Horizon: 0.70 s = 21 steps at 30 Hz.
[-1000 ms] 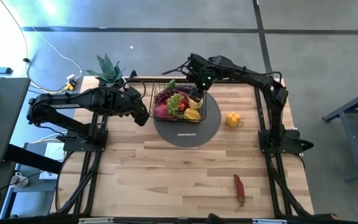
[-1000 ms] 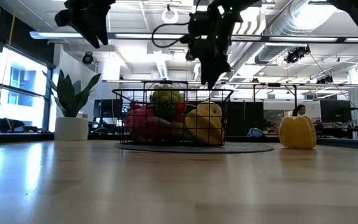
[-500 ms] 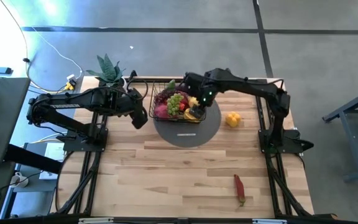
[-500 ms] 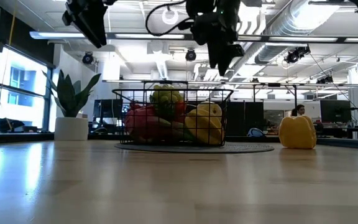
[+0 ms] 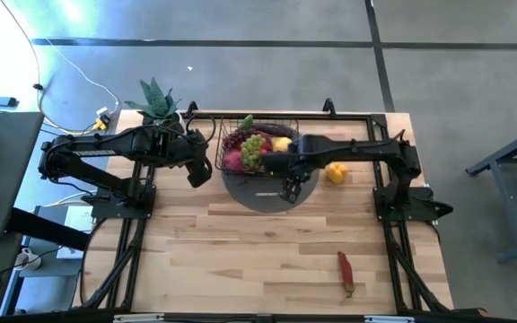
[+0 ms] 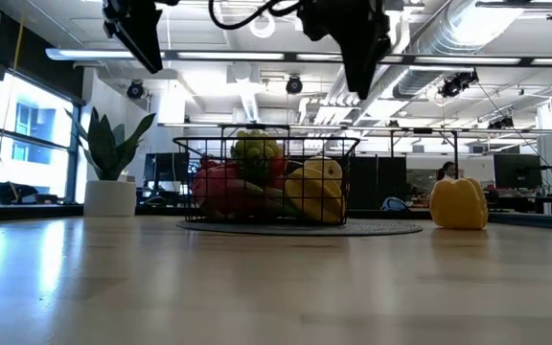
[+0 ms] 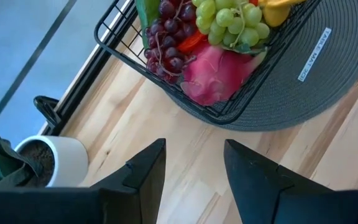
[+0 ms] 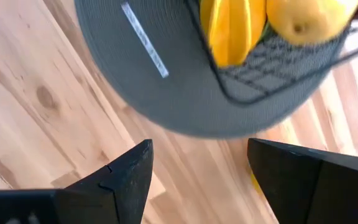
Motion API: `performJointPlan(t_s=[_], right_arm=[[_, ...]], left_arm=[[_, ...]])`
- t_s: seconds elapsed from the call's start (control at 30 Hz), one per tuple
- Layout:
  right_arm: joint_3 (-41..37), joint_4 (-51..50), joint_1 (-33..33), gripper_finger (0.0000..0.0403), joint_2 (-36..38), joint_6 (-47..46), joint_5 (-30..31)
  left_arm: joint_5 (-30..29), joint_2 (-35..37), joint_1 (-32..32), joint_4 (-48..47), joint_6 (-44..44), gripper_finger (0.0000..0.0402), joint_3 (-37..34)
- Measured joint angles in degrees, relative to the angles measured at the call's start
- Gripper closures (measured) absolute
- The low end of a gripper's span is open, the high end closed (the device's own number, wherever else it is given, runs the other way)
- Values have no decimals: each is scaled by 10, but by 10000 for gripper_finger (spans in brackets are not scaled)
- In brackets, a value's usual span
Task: Build produce basket
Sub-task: Put the red chili pepper into the black wire basket
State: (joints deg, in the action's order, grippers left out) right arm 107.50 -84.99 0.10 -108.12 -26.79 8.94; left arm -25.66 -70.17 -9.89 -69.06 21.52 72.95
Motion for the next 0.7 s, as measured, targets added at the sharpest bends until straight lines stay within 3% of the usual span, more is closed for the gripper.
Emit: performJointPlan(t_s=[0.37, 0.7], right_arm=[[-22, -50, 76, 160, 6, -135, 27], [-132, -48, 108, 160, 78, -259, 10]], left_arm=[[1, 0, 0, 0, -37, 250, 0], [1, 0, 0, 1, -39, 250, 0]])
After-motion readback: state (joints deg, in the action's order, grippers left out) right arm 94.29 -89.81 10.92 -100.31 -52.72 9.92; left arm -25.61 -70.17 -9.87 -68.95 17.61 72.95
